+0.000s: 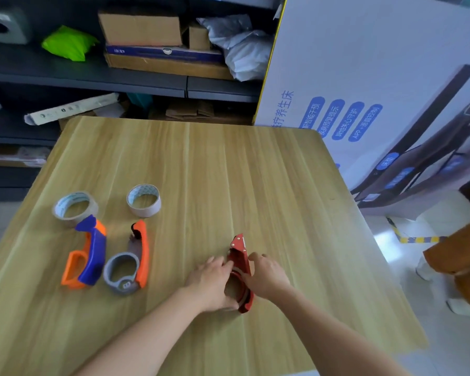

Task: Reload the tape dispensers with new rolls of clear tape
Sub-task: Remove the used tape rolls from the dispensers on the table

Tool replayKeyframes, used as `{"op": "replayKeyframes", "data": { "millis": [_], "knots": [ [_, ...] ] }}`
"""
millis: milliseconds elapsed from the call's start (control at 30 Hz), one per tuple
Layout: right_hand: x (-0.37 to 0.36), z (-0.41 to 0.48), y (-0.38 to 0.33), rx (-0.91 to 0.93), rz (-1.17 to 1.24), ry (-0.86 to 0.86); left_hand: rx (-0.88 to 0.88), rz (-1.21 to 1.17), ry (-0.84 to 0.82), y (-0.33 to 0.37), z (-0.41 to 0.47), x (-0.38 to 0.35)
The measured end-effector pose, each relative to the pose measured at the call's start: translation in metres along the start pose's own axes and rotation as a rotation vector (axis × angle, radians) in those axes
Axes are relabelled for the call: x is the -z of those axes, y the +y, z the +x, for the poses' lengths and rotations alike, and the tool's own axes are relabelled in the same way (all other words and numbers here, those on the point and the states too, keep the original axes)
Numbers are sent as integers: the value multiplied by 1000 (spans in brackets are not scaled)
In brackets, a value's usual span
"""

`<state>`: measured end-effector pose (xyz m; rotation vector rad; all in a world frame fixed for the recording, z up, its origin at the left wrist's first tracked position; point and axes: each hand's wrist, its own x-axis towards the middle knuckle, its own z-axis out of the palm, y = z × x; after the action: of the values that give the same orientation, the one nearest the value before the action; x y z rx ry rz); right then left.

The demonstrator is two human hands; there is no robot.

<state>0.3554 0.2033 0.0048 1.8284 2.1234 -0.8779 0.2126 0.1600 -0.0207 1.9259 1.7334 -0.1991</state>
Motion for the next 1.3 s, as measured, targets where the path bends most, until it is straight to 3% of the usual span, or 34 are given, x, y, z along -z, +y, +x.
{"op": "replayKeyframes", "data": {
  "millis": [233,433,800,1033,1300],
  "knots": [
    [-9,-5,21,46,127,-155,125,-8,147,29,-9,-28],
    [-5,0,23,79,183,-171,67,-96,91,22,-18,-24],
    [11,19,15,23,235,-57,-73,-141,325,-15,-12,1],
    [20,24,4,12,141,0,-139,-174,327,-15,-13,28],
    [14,38,-12,9,22,60,-231,26,558,-36,-11,30]
  ]
}}
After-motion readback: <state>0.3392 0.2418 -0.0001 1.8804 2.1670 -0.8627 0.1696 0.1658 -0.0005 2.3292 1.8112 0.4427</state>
